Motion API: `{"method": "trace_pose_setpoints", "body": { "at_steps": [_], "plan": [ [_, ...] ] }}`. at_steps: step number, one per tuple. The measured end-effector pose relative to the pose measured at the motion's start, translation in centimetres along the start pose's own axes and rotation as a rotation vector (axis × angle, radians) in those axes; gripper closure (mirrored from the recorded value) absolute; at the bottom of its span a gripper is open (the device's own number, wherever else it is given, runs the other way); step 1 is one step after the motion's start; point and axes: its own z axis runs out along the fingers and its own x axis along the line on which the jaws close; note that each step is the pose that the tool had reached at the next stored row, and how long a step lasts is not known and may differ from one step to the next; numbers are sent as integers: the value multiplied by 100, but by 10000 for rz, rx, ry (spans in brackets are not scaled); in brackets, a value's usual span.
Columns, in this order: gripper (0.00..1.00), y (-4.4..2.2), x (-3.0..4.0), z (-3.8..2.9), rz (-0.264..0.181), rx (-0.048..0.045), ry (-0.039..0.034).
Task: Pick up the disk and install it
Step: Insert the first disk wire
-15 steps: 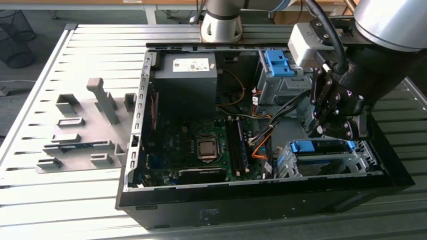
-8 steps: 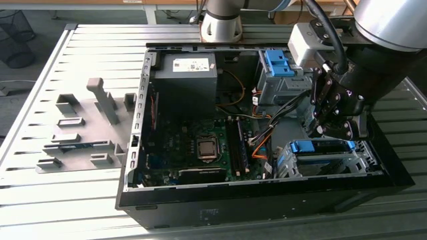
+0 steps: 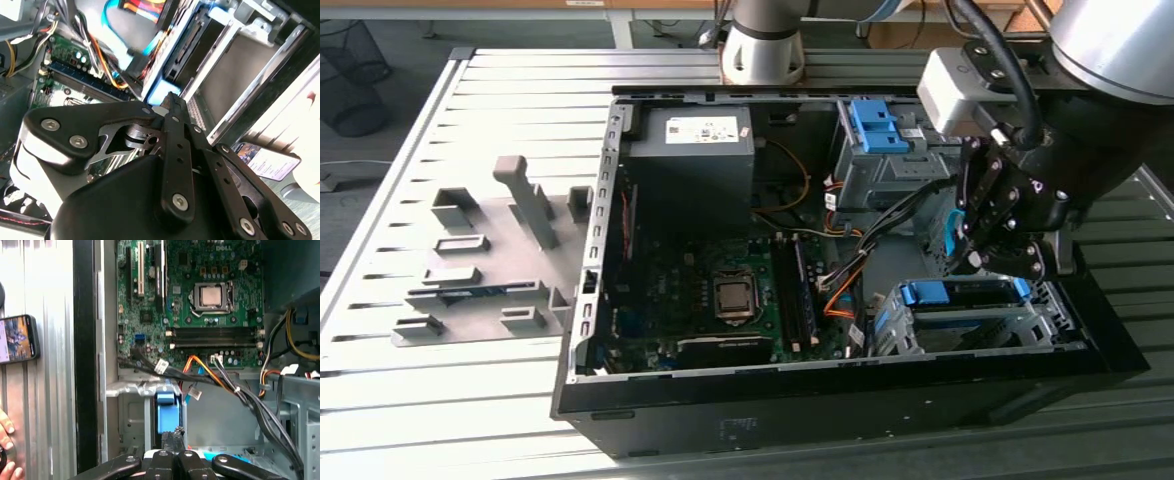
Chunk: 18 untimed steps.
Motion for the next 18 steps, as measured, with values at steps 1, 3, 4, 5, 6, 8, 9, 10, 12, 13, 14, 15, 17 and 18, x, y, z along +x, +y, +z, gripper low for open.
{"method": "trace_pose_setpoints", "body": {
  "at_steps": [1, 3, 4, 5, 6, 8, 9, 10, 12, 13, 14, 15, 17, 18],
  "plan": [
    [89, -24, -1, 1, 1, 0, -1],
    [89, -66, -3, 3, 2, 0, 0],
    [89, -88, -4, 4, 1, 0, 0],
    [89, -112, -5, 6, 2, 0, 0],
    [89, -139, -7, 8, 1, 0, 0],
    [89, -178, -9, 16, -9, 0, -1],
    [89, -194, -10, 19, -50, 0, 0],
    [89, -201, -10, 20, -148, 1, 3],
    [89, -214, -11, 25, -338, 3, 3],
    [89, -226, -13, 25, -365, 4, 4],
    [89, -246, -18, 26, -371, 4, 4],
    [89, -261, -28, 27, -372, 4, 8],
    [89, -282, -66, 26, -372, 4, 48],
    [89, -291, -89, 26, -372, 5, 68]
  ]
}}
